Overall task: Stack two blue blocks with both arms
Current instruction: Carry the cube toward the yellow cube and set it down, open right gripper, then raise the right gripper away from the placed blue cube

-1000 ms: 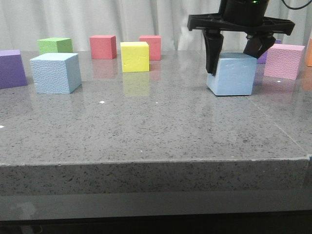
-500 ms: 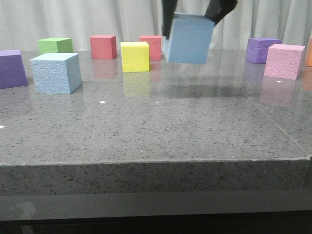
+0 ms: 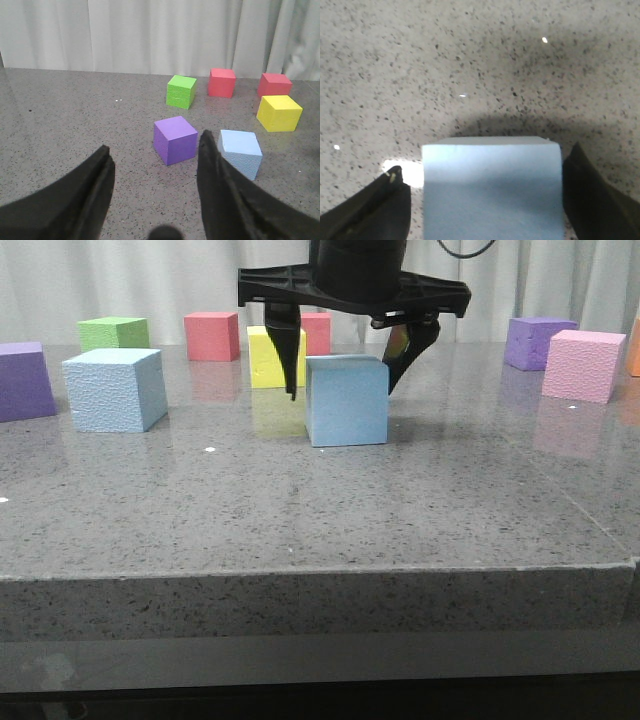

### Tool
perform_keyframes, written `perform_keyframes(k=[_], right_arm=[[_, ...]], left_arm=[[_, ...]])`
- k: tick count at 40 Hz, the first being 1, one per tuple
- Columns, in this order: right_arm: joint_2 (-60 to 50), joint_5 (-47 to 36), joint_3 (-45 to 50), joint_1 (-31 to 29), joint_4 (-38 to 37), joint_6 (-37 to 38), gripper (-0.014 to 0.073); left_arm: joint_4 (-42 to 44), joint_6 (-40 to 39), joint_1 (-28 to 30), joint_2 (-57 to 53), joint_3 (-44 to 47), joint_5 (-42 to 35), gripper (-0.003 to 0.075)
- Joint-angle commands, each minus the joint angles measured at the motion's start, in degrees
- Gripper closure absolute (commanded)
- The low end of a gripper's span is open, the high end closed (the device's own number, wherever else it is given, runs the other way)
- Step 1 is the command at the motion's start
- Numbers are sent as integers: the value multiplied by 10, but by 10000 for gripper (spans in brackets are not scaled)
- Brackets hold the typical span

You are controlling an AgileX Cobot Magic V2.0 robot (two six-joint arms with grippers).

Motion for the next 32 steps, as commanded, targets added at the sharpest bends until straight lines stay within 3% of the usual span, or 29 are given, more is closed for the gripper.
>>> perform_keyframes(k=[1,8,13,17,25,32], right_arm=[[-43,-39,-23,0,1,5,-44],[-81,-28,-34,-3,4,-16,-44],[-124,21,-32,-18,12,-122,-44],[-166,64,-10,-52,62,-220,-44],[-291,30,133,-132,203,-390,-43],[-428,-54,284,-161,221,-471,-43]], left_arm=[[0,0,-2,10,-15,-48,354],[0,0,-2,10,-15,-48,354],[0,0,-2,10,-15,-48,354],[0,0,-2,10,-15,-48,354],[0,0,-2,10,-15,-48,354],[0,0,-2,10,-15,-48,354]])
